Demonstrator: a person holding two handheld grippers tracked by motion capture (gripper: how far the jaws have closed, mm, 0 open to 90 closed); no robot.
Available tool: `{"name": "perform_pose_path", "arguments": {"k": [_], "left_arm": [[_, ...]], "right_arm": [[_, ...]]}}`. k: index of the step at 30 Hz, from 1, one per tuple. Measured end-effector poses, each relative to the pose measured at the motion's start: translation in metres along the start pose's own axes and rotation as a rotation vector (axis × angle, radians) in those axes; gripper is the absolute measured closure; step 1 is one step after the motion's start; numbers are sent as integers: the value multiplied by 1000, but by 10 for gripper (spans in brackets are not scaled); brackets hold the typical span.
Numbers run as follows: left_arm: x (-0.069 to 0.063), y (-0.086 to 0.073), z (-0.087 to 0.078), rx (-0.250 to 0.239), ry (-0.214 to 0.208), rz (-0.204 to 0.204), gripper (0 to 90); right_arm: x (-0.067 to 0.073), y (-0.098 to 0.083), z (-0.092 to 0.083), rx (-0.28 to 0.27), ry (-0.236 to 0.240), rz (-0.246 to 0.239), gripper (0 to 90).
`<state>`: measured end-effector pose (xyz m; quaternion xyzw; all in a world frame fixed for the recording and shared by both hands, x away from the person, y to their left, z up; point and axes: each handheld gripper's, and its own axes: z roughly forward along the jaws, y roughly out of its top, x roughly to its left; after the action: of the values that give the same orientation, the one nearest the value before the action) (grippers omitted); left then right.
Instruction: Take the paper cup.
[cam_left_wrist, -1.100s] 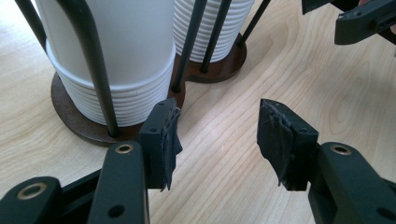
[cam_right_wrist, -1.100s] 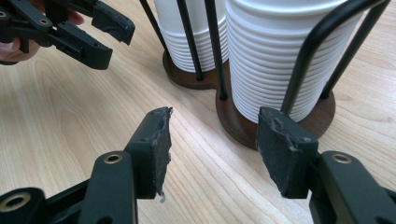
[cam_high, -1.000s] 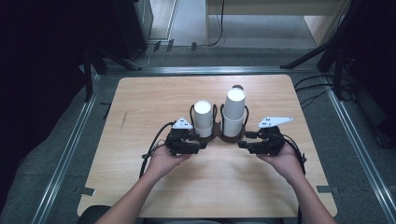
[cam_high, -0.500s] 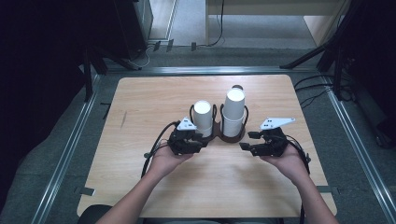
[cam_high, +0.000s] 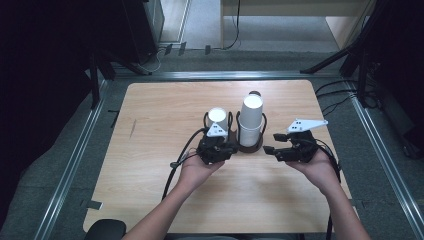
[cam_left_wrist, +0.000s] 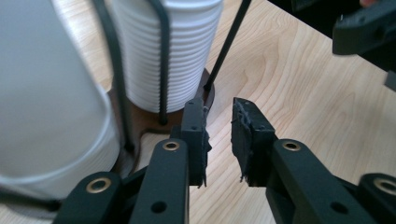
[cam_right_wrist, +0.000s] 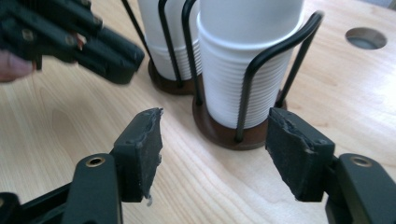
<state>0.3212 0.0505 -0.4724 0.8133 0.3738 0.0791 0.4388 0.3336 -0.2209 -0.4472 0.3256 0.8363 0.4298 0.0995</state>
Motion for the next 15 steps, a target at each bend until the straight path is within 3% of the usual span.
{"name": "perform_pose_path", "arguments": {"k": [3, 6, 11, 15], "left_arm": [[-5, 7, 6, 2, -13, -28, 769], [-11, 13, 11, -11, 27, -30, 788], [-15, 16, 21, -35, 33, -72, 797], [-17, 20, 25, -56, 78, -81, 836]], "right_arm": [[-4, 8, -5, -15, -10, 12, 344], [-8, 18, -11, -37, -24, 6, 336], [-11, 36, -14, -42, -36, -19, 302], [-13, 49, -13, -34, -45, -36, 293]]}}
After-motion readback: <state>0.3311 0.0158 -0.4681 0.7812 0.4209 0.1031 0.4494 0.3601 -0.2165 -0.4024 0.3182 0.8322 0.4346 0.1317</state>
